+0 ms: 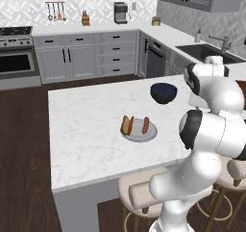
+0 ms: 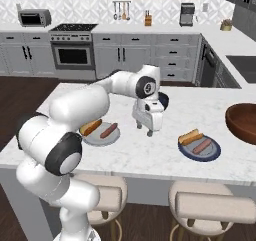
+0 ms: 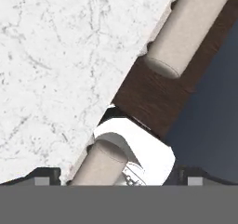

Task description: Place one bun and one sausage from the bowl on each plate.

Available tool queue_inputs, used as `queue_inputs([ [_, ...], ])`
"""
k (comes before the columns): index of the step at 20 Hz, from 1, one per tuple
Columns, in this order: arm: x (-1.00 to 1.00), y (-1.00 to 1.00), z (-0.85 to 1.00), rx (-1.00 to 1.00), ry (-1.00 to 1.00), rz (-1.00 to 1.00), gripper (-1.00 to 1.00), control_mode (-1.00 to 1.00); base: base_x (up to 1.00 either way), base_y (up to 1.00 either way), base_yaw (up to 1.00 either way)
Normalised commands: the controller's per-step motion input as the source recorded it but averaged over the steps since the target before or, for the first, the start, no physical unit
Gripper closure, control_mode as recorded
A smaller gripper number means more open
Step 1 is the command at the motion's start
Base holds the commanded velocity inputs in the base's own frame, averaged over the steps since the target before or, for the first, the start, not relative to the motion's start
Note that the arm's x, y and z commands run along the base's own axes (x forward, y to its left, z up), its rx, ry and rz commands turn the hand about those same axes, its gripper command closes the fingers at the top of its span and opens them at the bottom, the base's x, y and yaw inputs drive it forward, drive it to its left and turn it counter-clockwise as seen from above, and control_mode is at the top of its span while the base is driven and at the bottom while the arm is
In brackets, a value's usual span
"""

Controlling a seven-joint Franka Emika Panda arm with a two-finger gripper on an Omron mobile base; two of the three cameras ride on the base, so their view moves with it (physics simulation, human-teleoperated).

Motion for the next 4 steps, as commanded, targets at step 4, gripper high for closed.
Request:
queue_inputs([
  [4, -1.00, -0.59, -0.10, -0.06, -0.23, -0.01, -1.00, -1.00, 0.00, 0.00, 0.00],
])
